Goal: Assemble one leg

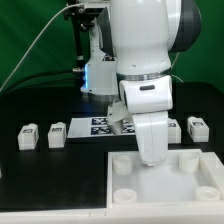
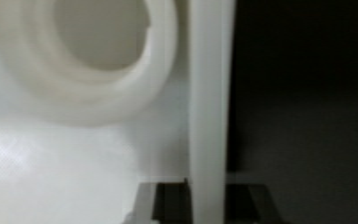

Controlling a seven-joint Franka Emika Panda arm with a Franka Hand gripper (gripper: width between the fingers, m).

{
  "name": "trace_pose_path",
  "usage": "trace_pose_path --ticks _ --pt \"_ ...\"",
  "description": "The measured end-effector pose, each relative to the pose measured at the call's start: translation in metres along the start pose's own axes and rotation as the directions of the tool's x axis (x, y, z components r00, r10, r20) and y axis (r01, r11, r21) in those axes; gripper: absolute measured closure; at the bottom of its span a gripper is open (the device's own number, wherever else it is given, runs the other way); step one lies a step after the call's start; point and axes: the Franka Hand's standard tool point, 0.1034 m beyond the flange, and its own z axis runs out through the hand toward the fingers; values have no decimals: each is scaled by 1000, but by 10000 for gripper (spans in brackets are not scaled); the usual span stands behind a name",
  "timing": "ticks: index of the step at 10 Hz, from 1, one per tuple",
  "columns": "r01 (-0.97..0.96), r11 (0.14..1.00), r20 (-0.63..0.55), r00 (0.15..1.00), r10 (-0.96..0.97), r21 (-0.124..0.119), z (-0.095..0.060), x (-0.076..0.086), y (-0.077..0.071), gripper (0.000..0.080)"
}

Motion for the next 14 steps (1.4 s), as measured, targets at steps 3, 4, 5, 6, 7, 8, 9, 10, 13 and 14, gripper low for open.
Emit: trace_pose_path --ticks 3,4,5,6,7,8,9,10,13,14 --pt "-2 1000 0 1000 2 0 0 0 0 741" --pt "-3 1000 0 1000 3 0 0 -1 0 656" --pt "-4 1000 0 1000 4 0 0 -2 0 519" --pt "-5 1000 0 1000 5 0 0 -2 0 519" --pt "-5 1000 0 1000 5 0 0 -2 0 339" --pt "-6 1000 1 1000 6 0 0 -2 0 217" --pt "-6 1000 1 1000 6 0 0 -2 0 217" --pt "-7 1000 1 1000 7 0 0 -3 0 162" --pt "-8 1000 1 1000 8 0 0 -3 0 153" --pt "-8 1000 1 1000 8 0 0 -4 0 151"
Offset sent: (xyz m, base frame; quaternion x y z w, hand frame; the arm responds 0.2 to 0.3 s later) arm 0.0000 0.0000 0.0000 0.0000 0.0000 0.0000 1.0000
